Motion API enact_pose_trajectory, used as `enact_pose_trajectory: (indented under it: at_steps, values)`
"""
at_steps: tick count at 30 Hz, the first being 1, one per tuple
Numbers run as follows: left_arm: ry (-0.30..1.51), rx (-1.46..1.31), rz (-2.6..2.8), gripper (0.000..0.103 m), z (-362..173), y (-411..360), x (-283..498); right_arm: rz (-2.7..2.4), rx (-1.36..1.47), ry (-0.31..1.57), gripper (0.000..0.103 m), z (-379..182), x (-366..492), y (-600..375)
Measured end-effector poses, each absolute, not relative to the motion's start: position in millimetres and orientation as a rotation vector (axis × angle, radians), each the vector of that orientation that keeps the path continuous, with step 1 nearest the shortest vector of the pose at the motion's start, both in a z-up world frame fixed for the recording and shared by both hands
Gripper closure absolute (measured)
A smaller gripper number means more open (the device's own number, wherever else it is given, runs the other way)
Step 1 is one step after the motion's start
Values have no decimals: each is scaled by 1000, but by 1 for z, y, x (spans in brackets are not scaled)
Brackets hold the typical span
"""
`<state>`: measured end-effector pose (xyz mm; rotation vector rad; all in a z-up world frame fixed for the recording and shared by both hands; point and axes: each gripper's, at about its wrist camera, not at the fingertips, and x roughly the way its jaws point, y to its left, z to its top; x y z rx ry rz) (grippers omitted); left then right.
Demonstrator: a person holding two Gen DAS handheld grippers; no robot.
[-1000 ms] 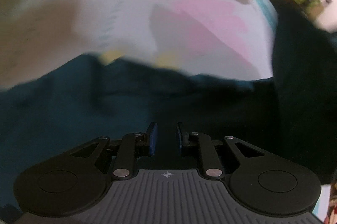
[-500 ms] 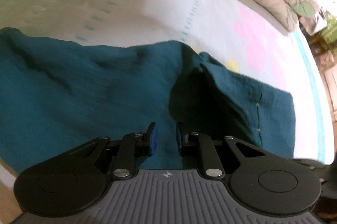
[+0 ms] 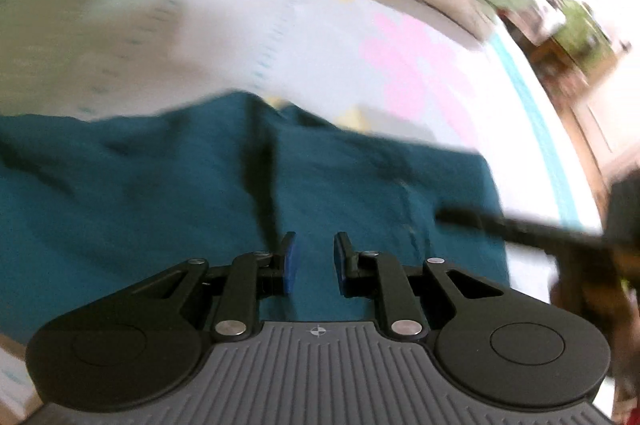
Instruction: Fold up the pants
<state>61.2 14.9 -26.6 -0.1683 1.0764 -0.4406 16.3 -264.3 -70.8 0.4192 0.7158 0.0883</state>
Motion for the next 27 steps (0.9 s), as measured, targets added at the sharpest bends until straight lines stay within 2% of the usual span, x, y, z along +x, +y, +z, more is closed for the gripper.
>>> enact_pose_trajectory:
  at_steps: [4, 5, 6, 7, 13, 16, 20, 22, 24, 27]
  values:
    - [1104, -88, -506, 84, -39, -5, 46, -85, 361, 734, 65, -84, 15, -303]
    - [1117, -70, -507, 84, -44, -8, 43, -127, 353, 756, 69, -88, 19, -309]
    - [1129, -60, -501, 84, -48, -9, 42, -156, 359, 773, 83, -92, 20, -315]
    - [1137, -60, -491, 84, -53, -8, 42, -161, 386, 765, 85, -95, 18, -322]
    - [1176, -141, -417, 84, -73, 6, 58, -145, 384, 763, 83, -94, 12, -322]
    - [1174, -156, -411, 84, -74, 9, 63, -131, 362, 768, 78, -92, 16, -319]
    - [1088, -168, -375, 83, -64, 10, 62, -116, 356, 774, 77, -89, 18, -314]
    - [1055, -147, -375, 81, -62, 10, 61, -110, 361, 774, 77, -89, 18, -316]
    - [1073, -121, -394, 73, -67, 7, 62, -106, 368, 772, 77, -90, 18, -317]
    - [1102, -124, -390, 72, -74, 9, 62, -102, 367, 770, 77, -91, 19, -317]
